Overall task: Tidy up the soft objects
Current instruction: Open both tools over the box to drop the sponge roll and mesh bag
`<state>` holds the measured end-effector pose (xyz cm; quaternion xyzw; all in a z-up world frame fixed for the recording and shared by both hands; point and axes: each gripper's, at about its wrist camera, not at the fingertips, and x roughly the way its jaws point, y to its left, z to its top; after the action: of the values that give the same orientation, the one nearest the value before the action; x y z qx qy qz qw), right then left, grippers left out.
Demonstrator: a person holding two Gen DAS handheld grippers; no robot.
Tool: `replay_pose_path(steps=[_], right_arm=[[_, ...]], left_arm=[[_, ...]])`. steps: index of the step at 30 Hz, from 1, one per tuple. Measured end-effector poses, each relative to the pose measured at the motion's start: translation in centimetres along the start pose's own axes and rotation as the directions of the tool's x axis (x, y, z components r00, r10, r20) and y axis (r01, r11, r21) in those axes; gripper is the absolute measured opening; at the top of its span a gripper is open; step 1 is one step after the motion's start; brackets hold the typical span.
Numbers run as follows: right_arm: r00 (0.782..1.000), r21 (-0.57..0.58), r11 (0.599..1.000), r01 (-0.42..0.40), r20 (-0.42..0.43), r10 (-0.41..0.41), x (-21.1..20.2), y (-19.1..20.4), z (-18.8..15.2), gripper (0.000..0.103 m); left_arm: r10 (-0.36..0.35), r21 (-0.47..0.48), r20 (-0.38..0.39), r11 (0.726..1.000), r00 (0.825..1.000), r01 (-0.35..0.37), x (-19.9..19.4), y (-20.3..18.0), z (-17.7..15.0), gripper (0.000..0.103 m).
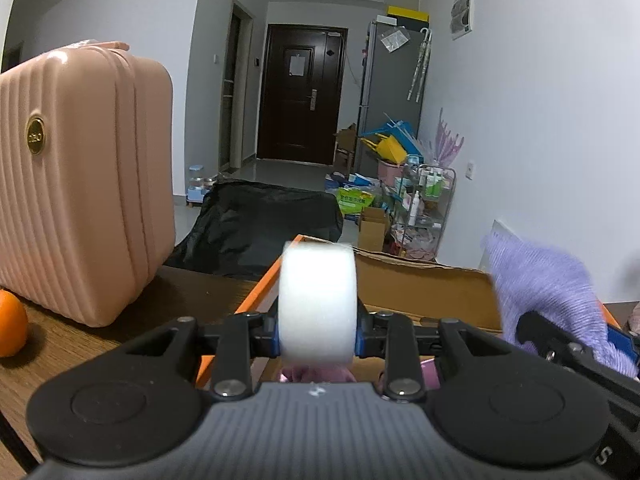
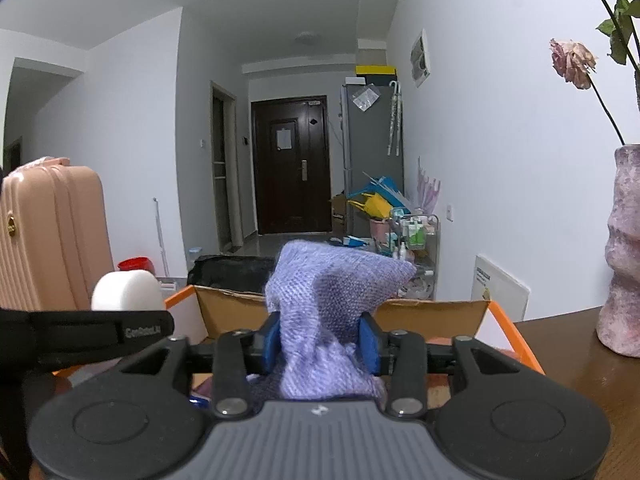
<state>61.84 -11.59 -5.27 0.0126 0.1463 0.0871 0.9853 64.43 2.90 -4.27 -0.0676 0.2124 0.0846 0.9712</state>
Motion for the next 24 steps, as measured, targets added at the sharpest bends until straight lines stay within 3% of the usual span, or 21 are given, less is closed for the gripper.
replay_pose_path(steps=[3,5,11,14,24], right_arm=[[1.000,-0.021,1.000,0.017,-0.008,-0.017,0.0,0.1,0.0,0.050],[1.000,-0.022,0.999,0.026,-0.006,-0.026,-0.1,0.2,-0.1,0.066],[0.998,-0.013,0.998,0.065,0.029,-0.064,-1.1,-0.2,-0.2,0.101],[0.995,-0.017,0.996,0.090,0.048,-0.089,-1.3,-0.6,-0.3,0.103],[0.993,-0.011,0.997,0.077,0.094,-0.076,-2.5,-1.5,-0.3,0.103]], left_arm=[[0.009,0.014,0.021,1.000,1.000,-0.009,-0.5,-0.2,-0.1,0.051],[0.000,0.012,0.033,1.000,0.999,0.000,-0.9,-0.2,-0.1,0.060],[0.039,-0.030,0.067,0.999,0.997,-0.037,-1.8,0.3,0.0,0.088],[0.078,-0.032,0.092,0.997,0.993,-0.075,-2.2,0.3,0.1,0.103],[0.046,-0.065,0.093,0.997,0.995,-0.040,-3.8,0.7,0.0,0.103]])
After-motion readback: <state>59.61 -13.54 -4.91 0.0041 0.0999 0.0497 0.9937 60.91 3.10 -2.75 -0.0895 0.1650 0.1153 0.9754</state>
